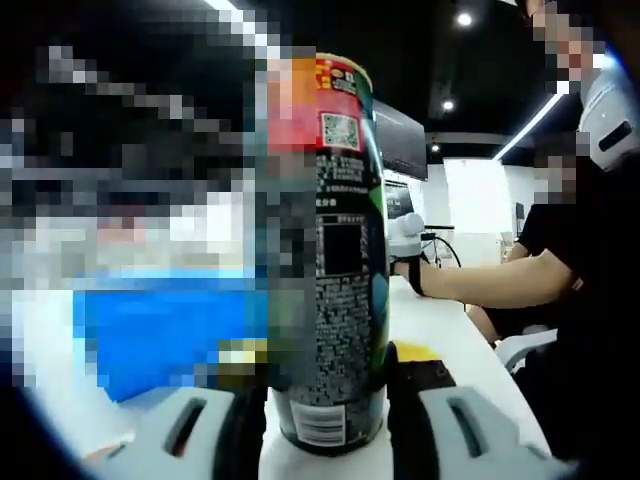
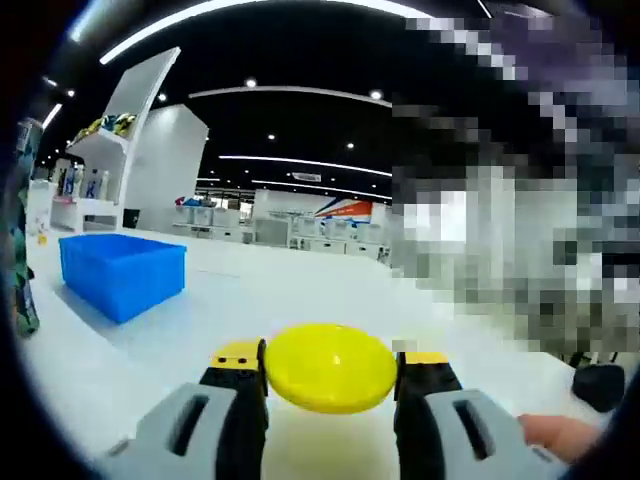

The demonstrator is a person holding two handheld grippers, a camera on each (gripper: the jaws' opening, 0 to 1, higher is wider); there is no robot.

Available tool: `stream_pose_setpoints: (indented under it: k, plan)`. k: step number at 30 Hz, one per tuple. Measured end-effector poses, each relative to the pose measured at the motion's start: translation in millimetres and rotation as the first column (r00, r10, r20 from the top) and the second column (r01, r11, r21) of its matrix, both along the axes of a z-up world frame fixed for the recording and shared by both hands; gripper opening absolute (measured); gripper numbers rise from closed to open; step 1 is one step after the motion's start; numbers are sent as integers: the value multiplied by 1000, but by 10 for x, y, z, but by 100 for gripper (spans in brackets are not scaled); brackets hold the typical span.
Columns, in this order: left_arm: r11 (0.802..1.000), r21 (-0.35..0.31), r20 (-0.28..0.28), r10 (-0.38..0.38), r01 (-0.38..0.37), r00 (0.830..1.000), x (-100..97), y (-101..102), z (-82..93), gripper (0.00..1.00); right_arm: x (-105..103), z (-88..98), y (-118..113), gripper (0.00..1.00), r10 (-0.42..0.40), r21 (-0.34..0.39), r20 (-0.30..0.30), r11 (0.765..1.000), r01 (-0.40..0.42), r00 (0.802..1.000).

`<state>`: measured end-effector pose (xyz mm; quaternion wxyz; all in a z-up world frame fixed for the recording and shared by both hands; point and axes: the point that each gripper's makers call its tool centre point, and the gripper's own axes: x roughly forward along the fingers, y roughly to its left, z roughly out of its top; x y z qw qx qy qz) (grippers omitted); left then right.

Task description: Open the lid of the chip container on the table, take out the chips, place them into the box in front of the container, and close the lid

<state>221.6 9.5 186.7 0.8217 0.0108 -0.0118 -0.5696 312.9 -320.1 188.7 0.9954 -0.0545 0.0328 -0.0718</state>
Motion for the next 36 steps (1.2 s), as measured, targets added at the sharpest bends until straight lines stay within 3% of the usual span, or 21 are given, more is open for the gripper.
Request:
stream_pose_setpoints:
  k: [1, 3, 4, 16, 36]
  plan:
    - [1000, 0, 1, 0, 0, 1000, 0, 0, 0, 47, 22, -19, -13, 44, 6, -8, 5, 1000, -6, 1000]
    - [1000, 1, 1, 1, -1, 1000, 2, 2, -1, 47, 28, -181, -70, 44, -16, 51, -73, 999, 19, 997]
    - [1000, 1, 2, 1, -1, 1000, 3, 2, -1, 47, 25, -194, -86, 44, -22, 57, -79, 998, 26, 997]
    - [1000, 10, 14, 8, -8, 1000, 8, 9, -20, 48, 2, -203, -106, 45, -26, 34, -69, 999, 29, 997]
    - [998, 60, 31, 13, -15, 999, 3, -7, -108, 48, 40, -336, -91, 46, -4, 26, -124, 1000, 7, 992]
